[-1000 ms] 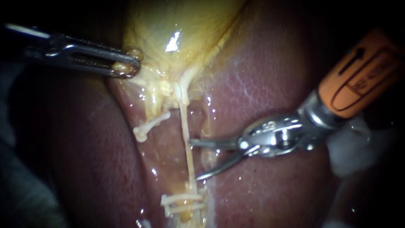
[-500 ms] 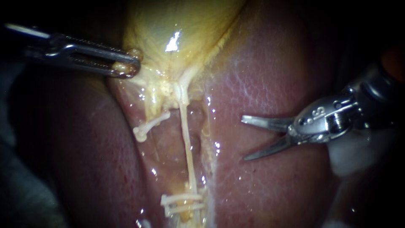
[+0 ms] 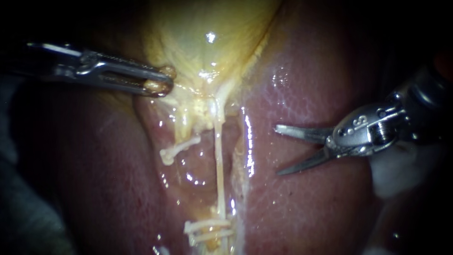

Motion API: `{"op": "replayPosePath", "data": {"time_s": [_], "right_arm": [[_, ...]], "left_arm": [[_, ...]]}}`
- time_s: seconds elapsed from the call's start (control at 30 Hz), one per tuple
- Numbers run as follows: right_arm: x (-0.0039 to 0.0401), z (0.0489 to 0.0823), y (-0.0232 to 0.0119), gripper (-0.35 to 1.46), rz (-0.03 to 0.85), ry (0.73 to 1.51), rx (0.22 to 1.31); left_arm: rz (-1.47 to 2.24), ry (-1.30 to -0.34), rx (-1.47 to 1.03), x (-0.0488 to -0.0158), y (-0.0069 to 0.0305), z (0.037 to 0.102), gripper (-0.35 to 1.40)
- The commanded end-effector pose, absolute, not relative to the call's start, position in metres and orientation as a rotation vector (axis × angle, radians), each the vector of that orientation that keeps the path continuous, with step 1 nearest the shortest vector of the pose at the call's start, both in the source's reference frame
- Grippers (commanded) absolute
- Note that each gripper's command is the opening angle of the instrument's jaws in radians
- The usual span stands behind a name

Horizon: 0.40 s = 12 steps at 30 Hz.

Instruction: Go back from the cut left tube

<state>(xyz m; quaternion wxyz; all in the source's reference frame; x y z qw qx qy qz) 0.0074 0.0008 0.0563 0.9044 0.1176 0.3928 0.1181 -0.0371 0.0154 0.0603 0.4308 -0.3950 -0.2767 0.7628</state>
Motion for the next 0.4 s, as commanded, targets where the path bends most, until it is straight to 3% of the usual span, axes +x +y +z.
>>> {"op": "replayPosePath", "data": {"time_s": [0.03, 0.4], "right_arm": [[0.0074, 0.0563, 0.0008, 1.45, 0.242, 0.812, 0.243], [0.0073, 0.0563, 0.0009, 1.45, 0.233, 0.818, 0.251]], "left_arm": [[1.910, -0.690, -0.986, -0.0372, 0.0153, 0.0605, -0.35], [1.913, -0.696, -0.984, -0.0371, 0.0154, 0.0604, -0.35]]}}
